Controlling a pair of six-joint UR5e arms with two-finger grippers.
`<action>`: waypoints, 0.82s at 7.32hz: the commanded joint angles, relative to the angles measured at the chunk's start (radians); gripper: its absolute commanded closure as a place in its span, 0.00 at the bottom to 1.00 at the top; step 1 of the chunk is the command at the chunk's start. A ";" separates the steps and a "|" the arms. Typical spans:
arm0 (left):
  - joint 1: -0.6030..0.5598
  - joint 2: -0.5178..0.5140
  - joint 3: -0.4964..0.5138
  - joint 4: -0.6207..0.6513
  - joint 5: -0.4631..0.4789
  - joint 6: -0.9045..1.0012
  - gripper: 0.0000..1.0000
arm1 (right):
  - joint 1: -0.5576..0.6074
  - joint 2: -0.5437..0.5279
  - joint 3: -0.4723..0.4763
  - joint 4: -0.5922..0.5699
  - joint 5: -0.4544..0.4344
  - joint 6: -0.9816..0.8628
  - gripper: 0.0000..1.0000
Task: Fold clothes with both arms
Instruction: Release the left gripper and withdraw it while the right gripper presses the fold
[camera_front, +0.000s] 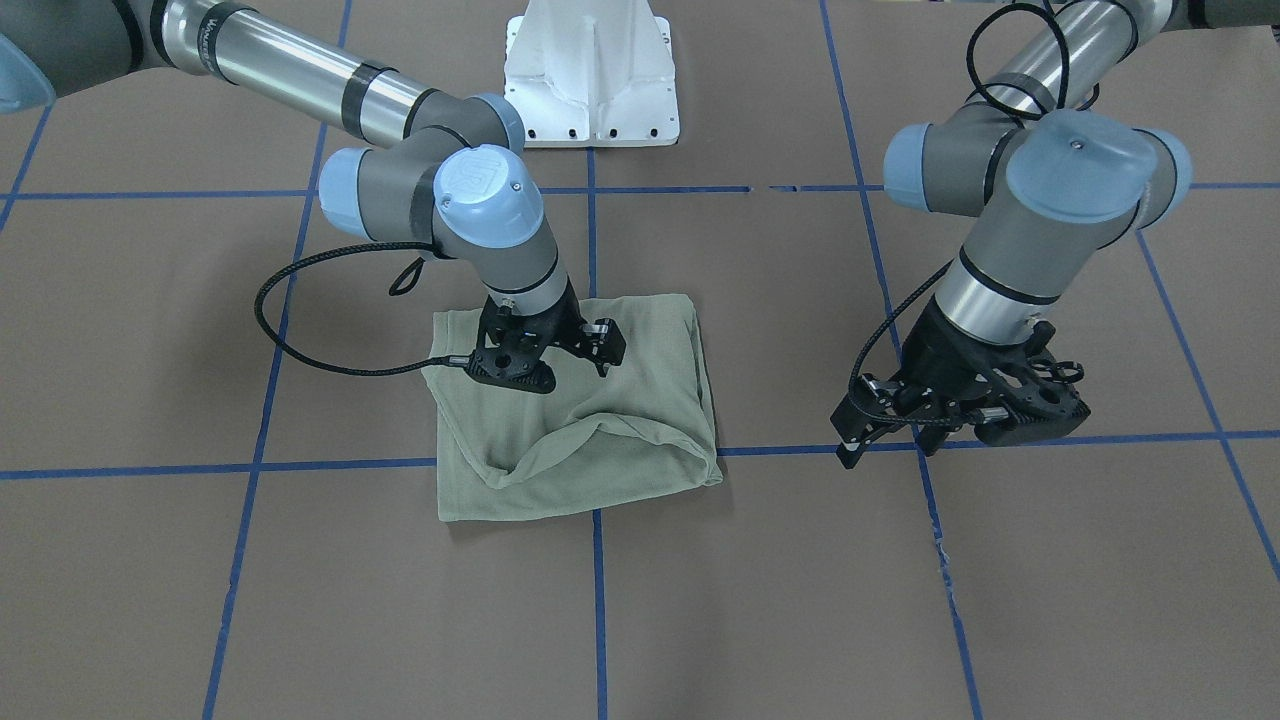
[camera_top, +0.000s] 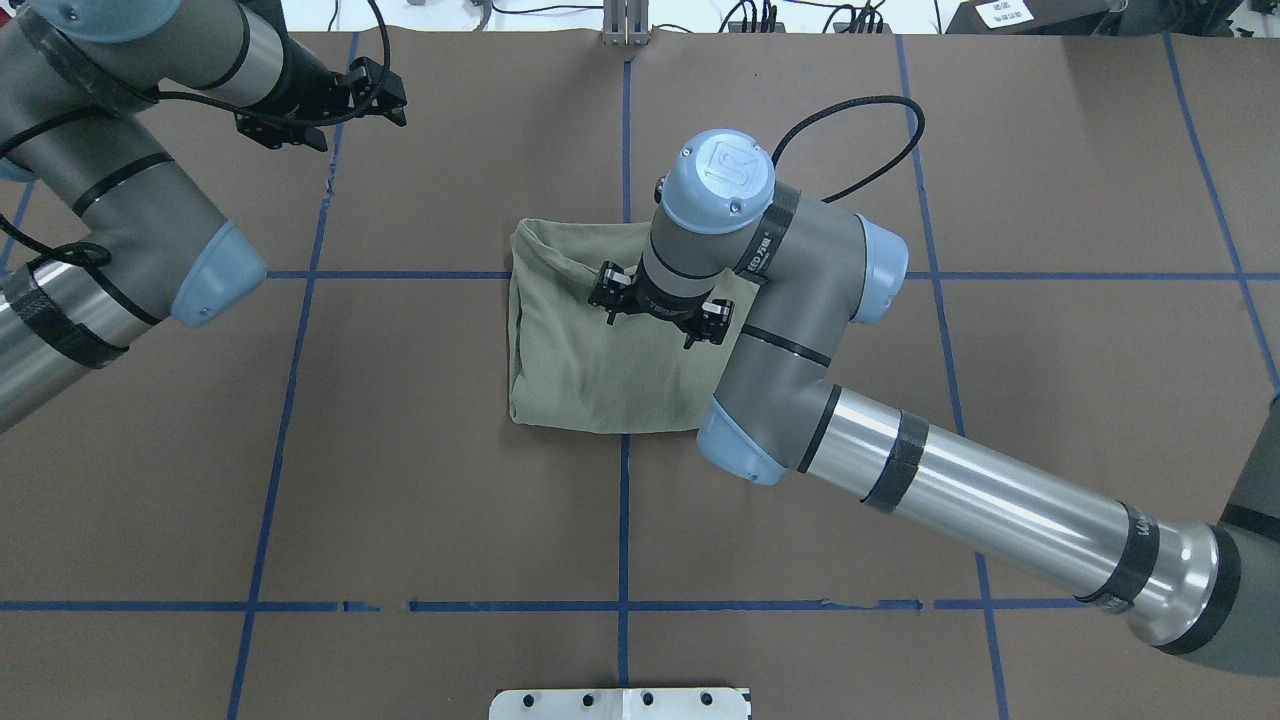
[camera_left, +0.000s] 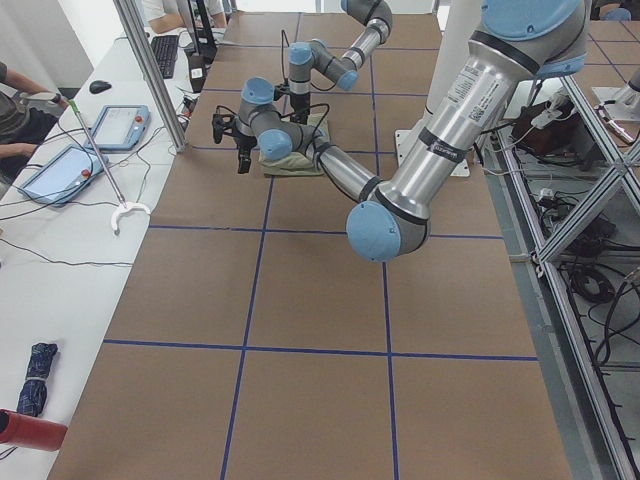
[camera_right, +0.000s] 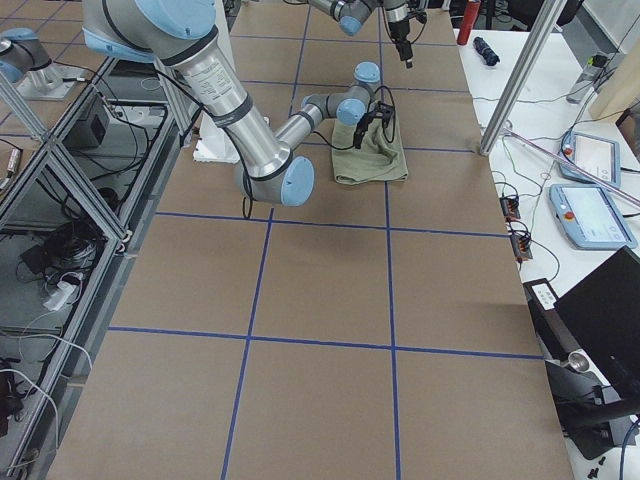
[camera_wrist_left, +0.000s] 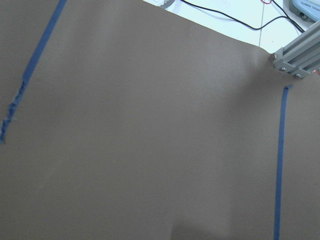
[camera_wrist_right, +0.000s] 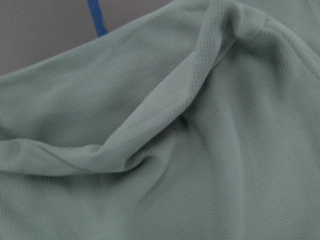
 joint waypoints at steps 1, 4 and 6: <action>-0.008 0.019 -0.008 -0.002 -0.002 0.007 0.00 | -0.007 0.013 -0.044 -0.039 -0.055 -0.163 0.00; -0.008 0.036 -0.030 -0.002 -0.004 0.006 0.00 | 0.066 0.127 -0.225 -0.056 -0.078 -0.293 0.00; -0.008 0.044 -0.043 -0.002 -0.002 0.006 0.00 | 0.105 0.192 -0.347 -0.044 -0.080 -0.324 0.00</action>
